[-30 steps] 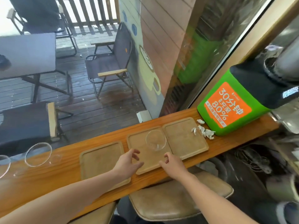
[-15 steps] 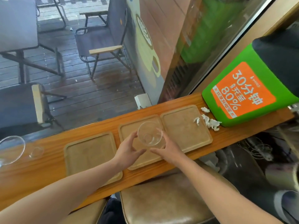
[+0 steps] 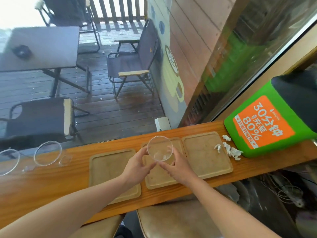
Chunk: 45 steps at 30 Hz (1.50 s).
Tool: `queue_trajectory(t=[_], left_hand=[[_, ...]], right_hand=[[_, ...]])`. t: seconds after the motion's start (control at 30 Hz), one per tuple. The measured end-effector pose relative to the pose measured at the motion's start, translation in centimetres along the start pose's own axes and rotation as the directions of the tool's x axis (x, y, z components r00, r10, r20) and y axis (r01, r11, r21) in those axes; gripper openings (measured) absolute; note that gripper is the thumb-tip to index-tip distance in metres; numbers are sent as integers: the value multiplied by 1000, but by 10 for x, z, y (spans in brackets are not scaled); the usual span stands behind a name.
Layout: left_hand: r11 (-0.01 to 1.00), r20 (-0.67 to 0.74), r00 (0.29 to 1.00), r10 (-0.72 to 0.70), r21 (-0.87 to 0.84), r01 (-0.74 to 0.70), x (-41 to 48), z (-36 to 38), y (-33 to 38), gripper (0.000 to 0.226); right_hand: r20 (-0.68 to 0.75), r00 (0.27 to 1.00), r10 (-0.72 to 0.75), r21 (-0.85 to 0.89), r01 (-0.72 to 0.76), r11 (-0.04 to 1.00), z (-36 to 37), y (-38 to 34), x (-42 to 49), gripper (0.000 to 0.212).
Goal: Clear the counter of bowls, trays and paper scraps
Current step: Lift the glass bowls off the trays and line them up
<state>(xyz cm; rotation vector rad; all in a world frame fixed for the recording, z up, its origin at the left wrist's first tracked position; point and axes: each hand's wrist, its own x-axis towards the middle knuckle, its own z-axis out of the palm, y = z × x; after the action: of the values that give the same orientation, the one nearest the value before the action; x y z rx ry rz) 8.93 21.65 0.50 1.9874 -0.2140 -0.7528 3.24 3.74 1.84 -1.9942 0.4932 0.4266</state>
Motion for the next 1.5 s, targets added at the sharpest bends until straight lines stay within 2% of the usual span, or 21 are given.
queue_trajectory(t=[0.27, 0.47, 0.73, 0.87, 1.13, 1.37, 1.5], left_hand=[[998, -186, 982, 30, -47, -39, -58, -60, 2, 51], [996, -331, 943, -19, -86, -10, -120, -106, -20, 44], [987, -434, 893, -118, -146, 59, -198, -161, -81, 43], [981, -423, 891, -166, -161, 107, -224, -195, -118, 43], [967, -366, 902, -230, -191, 170, -269, -292, -195, 48], [966, -382, 893, -237, -191, 175, -282, -359, -240, 49], [967, -378, 896, -235, -186, 175, -277, -384, -260, 52]], right_hand=[[98, 979, -176, -16, 179, 984, 40, -60, -9, 72], [196, 929, -315, -81, 335, 939, 96, -106, -25, 52], [345, 852, -394, -92, 449, 889, 195, -140, -47, 68], [362, 855, -371, -110, 434, 894, 249, -156, -55, 70], [335, 910, -243, -102, 292, 951, 371, -201, -68, 62], [288, 924, -252, -129, 299, 946, 443, -245, -64, 62], [282, 935, -214, -130, 259, 957, 467, -263, -58, 44]])
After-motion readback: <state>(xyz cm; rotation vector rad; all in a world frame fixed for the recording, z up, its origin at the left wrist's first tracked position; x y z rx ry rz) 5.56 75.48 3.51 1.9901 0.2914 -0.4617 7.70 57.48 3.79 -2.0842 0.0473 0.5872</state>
